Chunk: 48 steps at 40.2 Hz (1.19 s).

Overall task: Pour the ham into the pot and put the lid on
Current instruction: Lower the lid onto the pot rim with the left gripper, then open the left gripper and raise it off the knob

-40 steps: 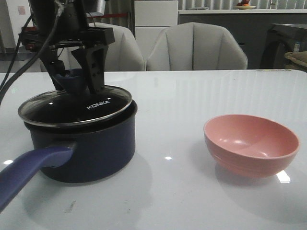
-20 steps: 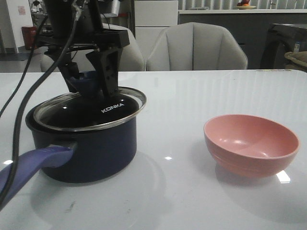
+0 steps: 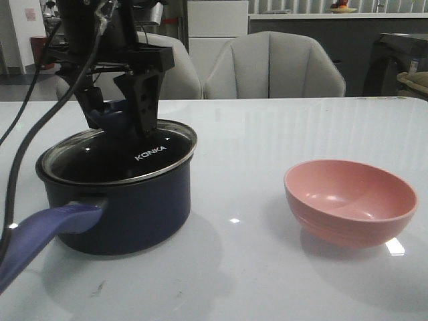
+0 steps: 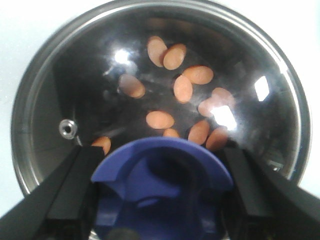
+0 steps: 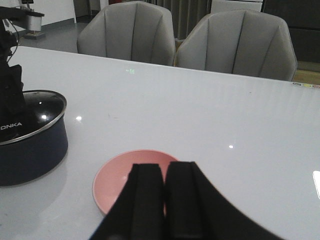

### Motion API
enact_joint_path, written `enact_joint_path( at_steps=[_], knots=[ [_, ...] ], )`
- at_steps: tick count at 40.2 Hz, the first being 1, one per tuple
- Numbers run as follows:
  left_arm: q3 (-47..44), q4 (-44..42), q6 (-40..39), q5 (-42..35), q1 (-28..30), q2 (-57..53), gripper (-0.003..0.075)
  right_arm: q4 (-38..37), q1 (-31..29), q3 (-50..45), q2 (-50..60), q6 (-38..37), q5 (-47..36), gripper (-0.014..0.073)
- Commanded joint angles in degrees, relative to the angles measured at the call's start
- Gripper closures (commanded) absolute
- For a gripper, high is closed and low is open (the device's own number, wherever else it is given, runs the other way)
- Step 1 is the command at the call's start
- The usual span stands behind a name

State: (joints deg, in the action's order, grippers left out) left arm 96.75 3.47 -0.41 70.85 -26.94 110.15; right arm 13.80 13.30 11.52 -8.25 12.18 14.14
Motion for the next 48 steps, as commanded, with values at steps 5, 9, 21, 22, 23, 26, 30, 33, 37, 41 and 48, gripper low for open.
enact_joint_path(
  at_steps=[5, 9, 21, 22, 23, 26, 30, 33, 37, 41, 48],
  knots=[
    [0.92, 0.00, -0.75, 2.95, -0.47, -3.80, 0.0220, 0.30, 0.13, 1.55, -0.48, 0.43, -4.38, 0.0433],
    [0.12, 0.00, -0.84, 2.95, -0.47, -3.80, 0.0142, 0.30, 0.13, 1.55, -0.48, 0.43, -4.38, 0.0433],
    [-0.61, 0.23, -1.01, 2.95, -0.47, -4.46, 0.0108, 0.30, 0.13, 1.55, -0.48, 0.43, -4.38, 0.0433],
    [-0.61, 0.23, -1.01, 2.95, -0.47, -4.58, 0.0108, 0.30, 0.13, 1.55, -0.48, 0.43, -4.38, 0.0433],
    [-0.61, 0.08, -1.11, 2.95, -0.47, -4.83, 0.0108, 0.30, 0.13, 1.55, -0.48, 0.43, -4.38, 0.0433],
    [-0.73, -0.73, -1.21, 2.95, -0.47, -5.36, 0.0108, 0.30, 0.13, 1.55, -0.48, 0.43, -4.38, 0.0433],
    [-0.96, -1.81, -1.36, 2.95, -0.47, -6.20, 0.0108, 0.30, 0.13, 1.55, -0.48, 0.43, -4.38, 0.0433],
    [-1.37, -2.34, -1.46, 2.95, -0.36, -7.07, 0.0108, 0.30, 0.13, 1.55, -0.48, 0.43, -4.38, 0.0433],
    [-1.73, -2.34, -1.46, 2.95, -0.36, -8.53, 0.0108, 0.30, 0.13, 1.55, -0.48, 0.43, -4.38, 0.0433],
    [-1.73, -2.34, -1.46, 2.95, -0.36, -10.54, 0.0111, 0.30, 0.13, 1.55, -0.48, 0.43, -4.38, 0.0433],
    [-1.73, -2.72, -1.46, 2.95, -0.36, -16.30, 0.0113, 0.30, 0.13, 1.55, -0.48, 0.43, -4.38, 0.0433]
  ],
)
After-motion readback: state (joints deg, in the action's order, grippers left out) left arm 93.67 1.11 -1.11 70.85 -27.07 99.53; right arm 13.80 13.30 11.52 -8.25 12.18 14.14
